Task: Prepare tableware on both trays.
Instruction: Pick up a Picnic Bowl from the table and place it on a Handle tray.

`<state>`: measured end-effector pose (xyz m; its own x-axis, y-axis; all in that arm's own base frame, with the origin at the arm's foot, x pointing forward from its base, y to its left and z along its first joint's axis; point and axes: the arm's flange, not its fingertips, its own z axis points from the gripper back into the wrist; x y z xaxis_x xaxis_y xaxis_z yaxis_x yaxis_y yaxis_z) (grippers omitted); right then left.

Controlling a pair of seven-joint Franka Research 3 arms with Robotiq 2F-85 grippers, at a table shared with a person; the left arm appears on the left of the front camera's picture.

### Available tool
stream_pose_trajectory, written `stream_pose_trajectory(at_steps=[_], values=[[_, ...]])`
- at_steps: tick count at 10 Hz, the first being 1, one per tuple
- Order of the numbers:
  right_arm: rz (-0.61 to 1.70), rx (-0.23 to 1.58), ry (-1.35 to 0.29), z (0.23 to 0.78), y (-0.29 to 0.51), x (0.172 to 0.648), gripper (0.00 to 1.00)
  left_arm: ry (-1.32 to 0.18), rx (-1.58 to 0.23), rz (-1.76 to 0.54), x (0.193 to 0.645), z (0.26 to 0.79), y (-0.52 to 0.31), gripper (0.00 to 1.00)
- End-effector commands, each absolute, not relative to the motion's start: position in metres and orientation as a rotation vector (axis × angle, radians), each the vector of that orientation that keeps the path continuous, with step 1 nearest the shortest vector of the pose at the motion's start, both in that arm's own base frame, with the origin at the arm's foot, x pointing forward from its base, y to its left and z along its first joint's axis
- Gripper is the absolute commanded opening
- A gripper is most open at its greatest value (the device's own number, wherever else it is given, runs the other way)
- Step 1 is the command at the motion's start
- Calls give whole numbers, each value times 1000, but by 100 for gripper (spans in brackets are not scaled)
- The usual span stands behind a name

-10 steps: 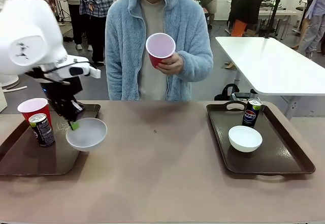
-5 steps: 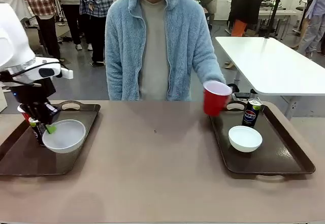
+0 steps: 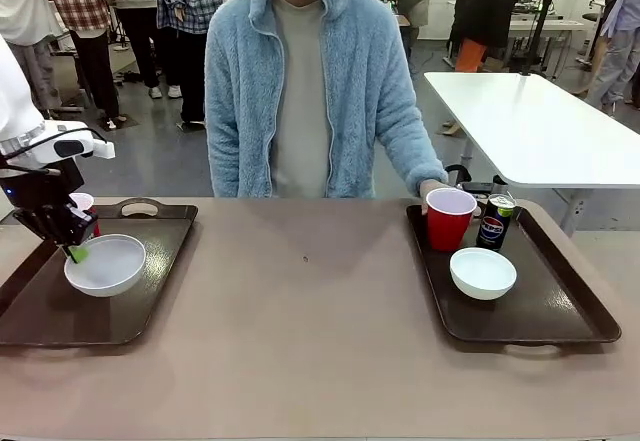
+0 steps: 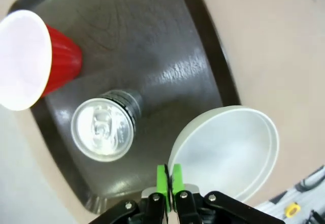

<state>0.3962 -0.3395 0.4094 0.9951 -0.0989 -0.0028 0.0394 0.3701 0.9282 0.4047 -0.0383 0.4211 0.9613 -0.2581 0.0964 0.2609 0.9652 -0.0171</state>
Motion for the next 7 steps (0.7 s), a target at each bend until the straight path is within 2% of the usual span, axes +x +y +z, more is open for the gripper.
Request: stream_pose_trajectory(at_steps=[1, 5, 6, 7], values=[[-97, 1195, -61, 411, -339, 396, 100, -110, -5, -192, 416, 393, -39, 0], [-97, 1195, -61, 411, -339, 396, 100, -74, 28, -173, 421, 361, -38, 0], [-97, 1195, -61, 411, -339, 396, 100, -56, 39, -171, 417, 359, -39, 24], [-97, 1195, -61, 411, -339, 396, 100, -59, 44, -181, 414, 362, -40, 24]])
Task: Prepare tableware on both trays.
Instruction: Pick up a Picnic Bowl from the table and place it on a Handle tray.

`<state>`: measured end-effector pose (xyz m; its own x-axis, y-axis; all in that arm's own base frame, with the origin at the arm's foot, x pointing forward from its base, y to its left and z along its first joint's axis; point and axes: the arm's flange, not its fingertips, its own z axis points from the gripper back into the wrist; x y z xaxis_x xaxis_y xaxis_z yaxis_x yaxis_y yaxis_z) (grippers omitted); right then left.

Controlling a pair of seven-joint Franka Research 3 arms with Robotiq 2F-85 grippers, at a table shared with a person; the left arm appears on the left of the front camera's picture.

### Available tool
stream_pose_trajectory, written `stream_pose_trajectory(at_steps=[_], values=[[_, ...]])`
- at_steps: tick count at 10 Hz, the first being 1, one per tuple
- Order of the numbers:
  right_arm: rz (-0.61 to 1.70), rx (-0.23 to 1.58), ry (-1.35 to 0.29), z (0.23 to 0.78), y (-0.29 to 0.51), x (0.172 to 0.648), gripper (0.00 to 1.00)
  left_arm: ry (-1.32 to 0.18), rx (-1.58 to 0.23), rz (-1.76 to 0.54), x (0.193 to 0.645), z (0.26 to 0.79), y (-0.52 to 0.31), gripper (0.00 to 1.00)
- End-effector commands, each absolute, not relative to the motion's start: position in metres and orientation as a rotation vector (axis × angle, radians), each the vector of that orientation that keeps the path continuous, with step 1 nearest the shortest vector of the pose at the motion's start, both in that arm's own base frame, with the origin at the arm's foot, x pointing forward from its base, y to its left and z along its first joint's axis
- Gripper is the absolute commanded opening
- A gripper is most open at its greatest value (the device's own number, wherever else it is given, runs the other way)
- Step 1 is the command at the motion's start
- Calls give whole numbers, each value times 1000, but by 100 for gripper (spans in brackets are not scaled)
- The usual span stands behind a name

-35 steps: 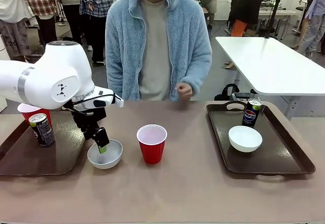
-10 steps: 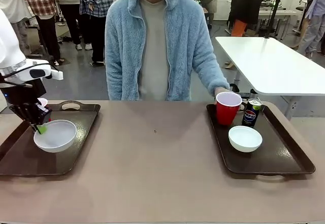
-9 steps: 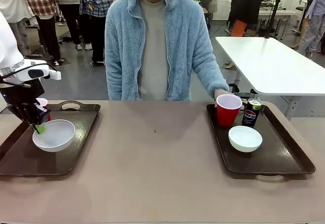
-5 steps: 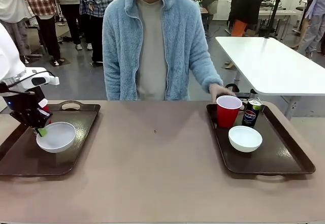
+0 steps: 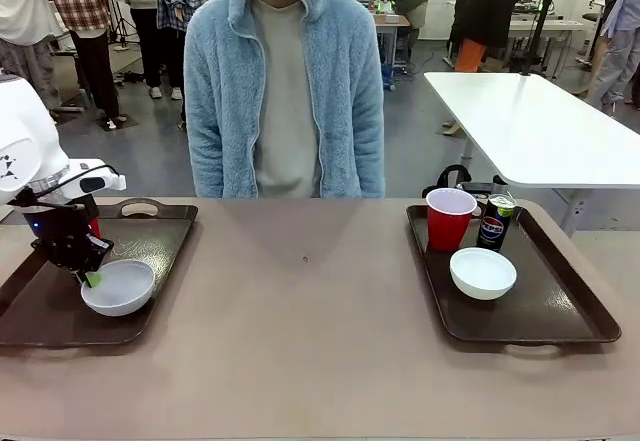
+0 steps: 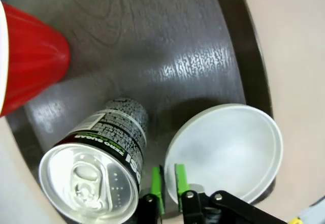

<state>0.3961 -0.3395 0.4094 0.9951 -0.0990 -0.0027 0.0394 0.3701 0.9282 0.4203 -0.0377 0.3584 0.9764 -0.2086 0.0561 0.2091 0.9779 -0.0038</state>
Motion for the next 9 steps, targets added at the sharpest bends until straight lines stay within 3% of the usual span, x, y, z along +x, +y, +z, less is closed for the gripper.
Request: stream_pose_trajectory(at_steps=[1, 2, 3, 4, 5, 6, 7, 8, 9], values=[[-97, 1195, -61, 411, -339, 396, 100, -68, 51, -192, 411, 366, -41, 44], [-97, 1195, -61, 411, -339, 396, 100, -79, 46, -201, 405, 372, -44, 28], [-97, 1195, -61, 411, -339, 396, 100, -67, 45, -205, 398, 377, -46, 64], [-97, 1195, -61, 411, -339, 396, 100, -47, 34, -207, 394, 382, -46, 48], [-97, 1195, -61, 411, -339, 396, 100, -42, 28, -190, 387, 389, -46, 84], [-97, 1195, -61, 411, -339, 396, 100, -45, 32, -172, 382, 399, -44, 68], [-97, 1195, -61, 411, -339, 396, 100, -52, 30, -157, 378, 411, -42, 100], [-97, 1195, -61, 411, -339, 396, 100, -50, -1, -149, 375, 424, -40, 88], [-97, 1195, -61, 411, -339, 396, 100, -44, -41, -136, 374, 438, -37, 100]])
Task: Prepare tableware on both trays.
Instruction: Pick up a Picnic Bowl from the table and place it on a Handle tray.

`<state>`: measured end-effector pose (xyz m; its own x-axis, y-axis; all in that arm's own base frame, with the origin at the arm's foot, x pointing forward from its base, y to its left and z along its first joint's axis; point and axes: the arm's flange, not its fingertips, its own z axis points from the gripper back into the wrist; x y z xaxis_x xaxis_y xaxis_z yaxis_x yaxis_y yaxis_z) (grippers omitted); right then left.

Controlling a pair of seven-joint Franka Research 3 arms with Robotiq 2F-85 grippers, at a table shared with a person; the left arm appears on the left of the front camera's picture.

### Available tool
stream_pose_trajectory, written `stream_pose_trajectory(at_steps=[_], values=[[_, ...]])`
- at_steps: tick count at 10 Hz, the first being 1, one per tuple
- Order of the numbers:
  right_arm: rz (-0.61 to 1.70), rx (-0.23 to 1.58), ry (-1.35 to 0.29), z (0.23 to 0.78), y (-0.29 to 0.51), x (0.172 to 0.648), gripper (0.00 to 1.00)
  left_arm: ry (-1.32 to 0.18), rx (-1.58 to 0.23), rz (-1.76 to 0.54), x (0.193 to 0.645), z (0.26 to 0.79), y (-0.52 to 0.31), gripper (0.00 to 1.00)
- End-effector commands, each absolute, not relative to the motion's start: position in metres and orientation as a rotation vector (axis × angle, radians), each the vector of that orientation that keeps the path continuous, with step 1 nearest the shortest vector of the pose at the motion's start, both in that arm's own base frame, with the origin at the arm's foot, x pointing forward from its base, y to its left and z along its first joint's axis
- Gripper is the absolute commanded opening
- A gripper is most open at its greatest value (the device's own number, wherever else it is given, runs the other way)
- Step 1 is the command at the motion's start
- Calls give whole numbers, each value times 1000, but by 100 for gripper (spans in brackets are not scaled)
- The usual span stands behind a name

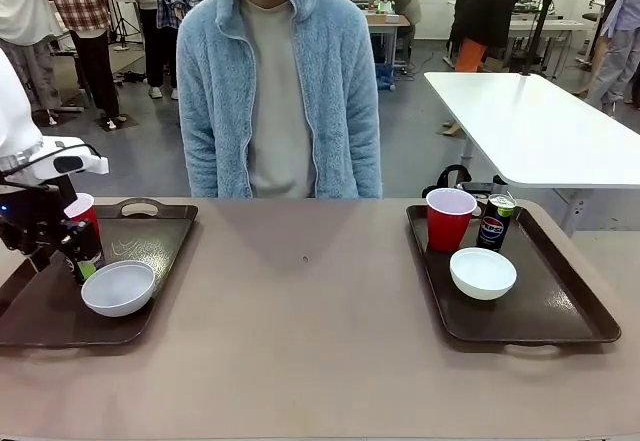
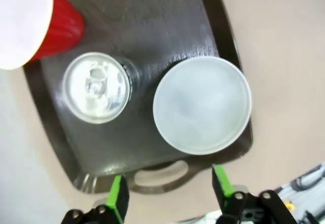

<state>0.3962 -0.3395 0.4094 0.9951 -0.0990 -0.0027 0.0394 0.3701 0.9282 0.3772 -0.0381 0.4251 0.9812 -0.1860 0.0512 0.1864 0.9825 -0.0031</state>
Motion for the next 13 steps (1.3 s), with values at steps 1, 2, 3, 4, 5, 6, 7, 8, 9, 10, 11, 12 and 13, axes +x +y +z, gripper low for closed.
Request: stream_pose_trajectory(at_steps=[1, 2, 3, 4, 5, 6, 7, 8, 9, 10, 11, 12, 13], values=[[-97, 1195, -61, 411, -339, 396, 100, -45, -50, -111, 377, 450, -35, 100], [-97, 1195, -61, 411, -339, 396, 100, -50, -72, -67, 382, 462, -34, 100], [-97, 1195, -61, 411, -339, 396, 100, -51, -78, -47, 384, 471, -33, 100], [-97, 1195, -61, 411, -339, 396, 100, -55, -45, -140, 376, 452, -33, 100], [-97, 1195, -61, 411, -339, 396, 100, -55, -45, -140, 376, 452, -33, 100], [-97, 1195, -61, 411, -339, 396, 100, -55, -45, -140, 376, 452, -33, 100], [-97, 1195, -61, 411, -339, 396, 100, -55, -45, -140, 376, 452, -33, 100], [-97, 1195, -61, 411, -339, 396, 100, -55, -45, -140, 376, 452, -33, 100], [-97, 1195, -61, 411, -339, 396, 100, -55, -45, -140, 376, 452, -33, 100], [-97, 1195, -61, 411, -339, 396, 100, -55, -45, -140, 376, 452, -33, 100], [-97, 1195, -61, 411, -339, 396, 100, -36, -56, -121, 376, 454, -35, 100], [-97, 1195, -61, 411, -339, 396, 100, 12, -146, -172, 384, 465, -24, 100], [-97, 1195, -61, 411, -339, 396, 100, 63, -269, -157, 396, 467, -4, 100]])
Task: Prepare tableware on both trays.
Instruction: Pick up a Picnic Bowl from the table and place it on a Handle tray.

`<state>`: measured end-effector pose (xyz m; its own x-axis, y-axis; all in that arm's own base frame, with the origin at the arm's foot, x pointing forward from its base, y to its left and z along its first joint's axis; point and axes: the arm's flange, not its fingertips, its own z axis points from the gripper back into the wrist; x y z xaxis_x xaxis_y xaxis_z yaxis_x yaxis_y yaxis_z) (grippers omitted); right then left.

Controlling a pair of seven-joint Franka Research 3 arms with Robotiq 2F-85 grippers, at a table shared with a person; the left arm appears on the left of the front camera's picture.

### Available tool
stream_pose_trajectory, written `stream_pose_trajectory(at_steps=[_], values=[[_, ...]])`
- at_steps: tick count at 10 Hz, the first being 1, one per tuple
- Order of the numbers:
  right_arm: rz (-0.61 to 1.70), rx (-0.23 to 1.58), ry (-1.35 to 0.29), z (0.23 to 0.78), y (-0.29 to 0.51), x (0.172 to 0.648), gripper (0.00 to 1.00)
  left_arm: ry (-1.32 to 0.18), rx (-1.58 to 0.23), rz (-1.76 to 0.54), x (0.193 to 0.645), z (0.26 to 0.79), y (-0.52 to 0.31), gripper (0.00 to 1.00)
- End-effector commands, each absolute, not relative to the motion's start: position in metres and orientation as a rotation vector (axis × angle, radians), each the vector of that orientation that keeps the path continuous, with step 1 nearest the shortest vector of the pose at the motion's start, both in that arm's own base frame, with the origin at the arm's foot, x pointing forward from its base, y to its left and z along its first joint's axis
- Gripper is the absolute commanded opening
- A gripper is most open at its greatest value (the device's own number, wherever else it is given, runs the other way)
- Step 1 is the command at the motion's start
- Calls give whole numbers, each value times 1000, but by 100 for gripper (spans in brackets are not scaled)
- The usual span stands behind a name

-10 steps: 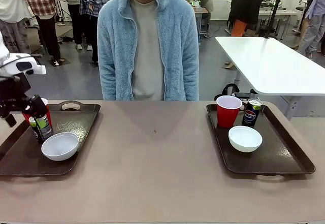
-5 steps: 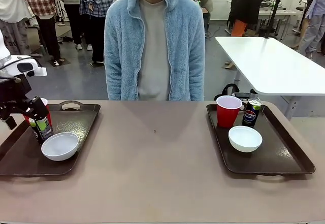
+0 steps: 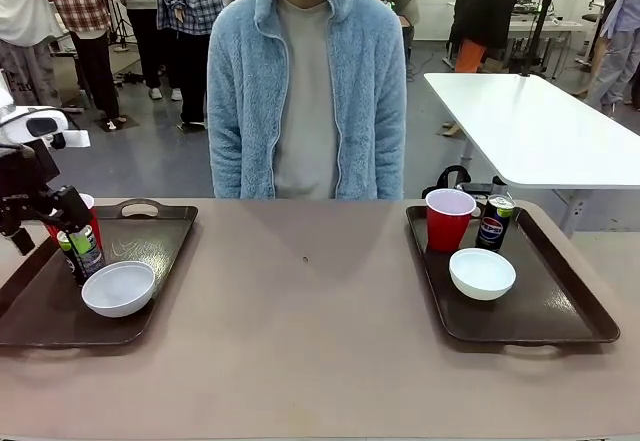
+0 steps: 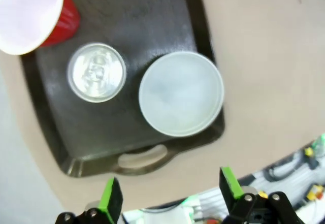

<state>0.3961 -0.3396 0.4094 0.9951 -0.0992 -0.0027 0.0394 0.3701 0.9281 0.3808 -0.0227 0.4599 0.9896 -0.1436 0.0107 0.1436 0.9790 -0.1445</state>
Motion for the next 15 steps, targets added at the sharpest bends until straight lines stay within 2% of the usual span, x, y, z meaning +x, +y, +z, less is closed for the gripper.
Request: stream_pose_trajectory(at_steps=[1, 4, 5, 7, 12, 15], values=[[-97, 1195, -61, 411, -339, 396, 100, 77, -379, -145, 414, 469, 21, 100], [-97, 1195, -61, 411, -339, 396, 100, 102, -691, -120, 435, 453, 83, 100], [-97, 1195, -61, 411, -339, 396, 100, 154, -811, -83, 445, 439, 107, 100], [-97, 1195, -61, 411, -339, 396, 100, 109, -971, -62, 432, 427, 151, 100], [-97, 1195, -61, 411, -339, 396, 100, -33, -1011, 77, 396, 423, 226, 100], [-97, 1195, -61, 411, -339, 396, 100, -36, -989, 23, 392, 425, 220, 100]])
